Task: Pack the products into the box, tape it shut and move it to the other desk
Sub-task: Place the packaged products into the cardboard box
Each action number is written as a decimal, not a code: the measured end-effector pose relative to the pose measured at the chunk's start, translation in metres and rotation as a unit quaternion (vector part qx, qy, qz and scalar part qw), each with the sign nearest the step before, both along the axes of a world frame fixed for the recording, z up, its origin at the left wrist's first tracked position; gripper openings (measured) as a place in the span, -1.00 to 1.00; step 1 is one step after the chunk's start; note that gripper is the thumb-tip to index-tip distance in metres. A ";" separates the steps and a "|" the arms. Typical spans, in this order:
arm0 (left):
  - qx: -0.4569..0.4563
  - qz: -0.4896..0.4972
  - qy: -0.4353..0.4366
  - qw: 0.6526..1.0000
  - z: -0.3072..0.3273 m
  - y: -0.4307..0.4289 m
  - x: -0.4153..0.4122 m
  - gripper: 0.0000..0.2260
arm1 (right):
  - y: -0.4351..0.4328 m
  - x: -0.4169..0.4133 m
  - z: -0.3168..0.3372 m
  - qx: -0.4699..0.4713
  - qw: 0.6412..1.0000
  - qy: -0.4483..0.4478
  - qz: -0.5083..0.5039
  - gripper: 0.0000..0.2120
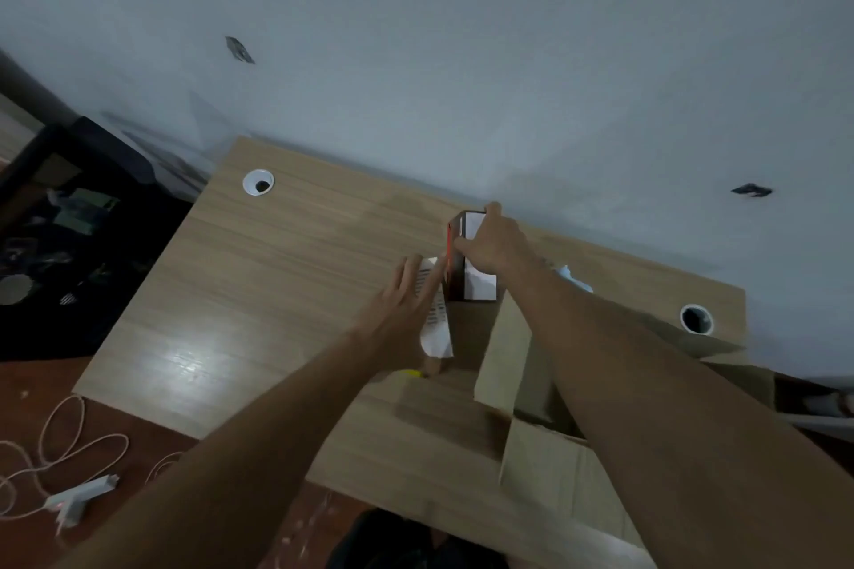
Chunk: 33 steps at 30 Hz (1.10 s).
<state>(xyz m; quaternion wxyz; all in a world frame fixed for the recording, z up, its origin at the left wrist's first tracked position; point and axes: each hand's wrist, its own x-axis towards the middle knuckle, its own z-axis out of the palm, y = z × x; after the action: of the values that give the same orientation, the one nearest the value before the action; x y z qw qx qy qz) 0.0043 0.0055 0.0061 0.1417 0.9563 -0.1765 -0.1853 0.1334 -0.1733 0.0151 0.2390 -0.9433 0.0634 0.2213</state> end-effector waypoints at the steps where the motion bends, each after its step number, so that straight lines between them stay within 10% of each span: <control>1: -0.014 0.003 -0.012 1.000 0.010 0.006 0.002 0.42 | -0.002 0.001 0.013 0.015 1.000 -0.012 -0.008 -0.18; 17: -0.160 0.010 -0.164 0.973 0.154 0.020 0.041 0.39 | -0.078 -0.010 0.195 0.102 0.979 -0.167 -0.056 -0.19; 33: -0.268 -0.067 -0.092 0.957 0.129 -0.053 -0.013 -0.04 | -0.235 -0.123 0.173 0.180 0.974 -0.083 -0.113 -0.56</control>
<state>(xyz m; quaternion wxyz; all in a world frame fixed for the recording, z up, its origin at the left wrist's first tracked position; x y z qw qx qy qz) -0.0090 -0.0479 0.1347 0.3633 0.8820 -0.2958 -0.0515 0.0104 -0.4082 0.1885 0.4330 -0.8865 0.1086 0.1219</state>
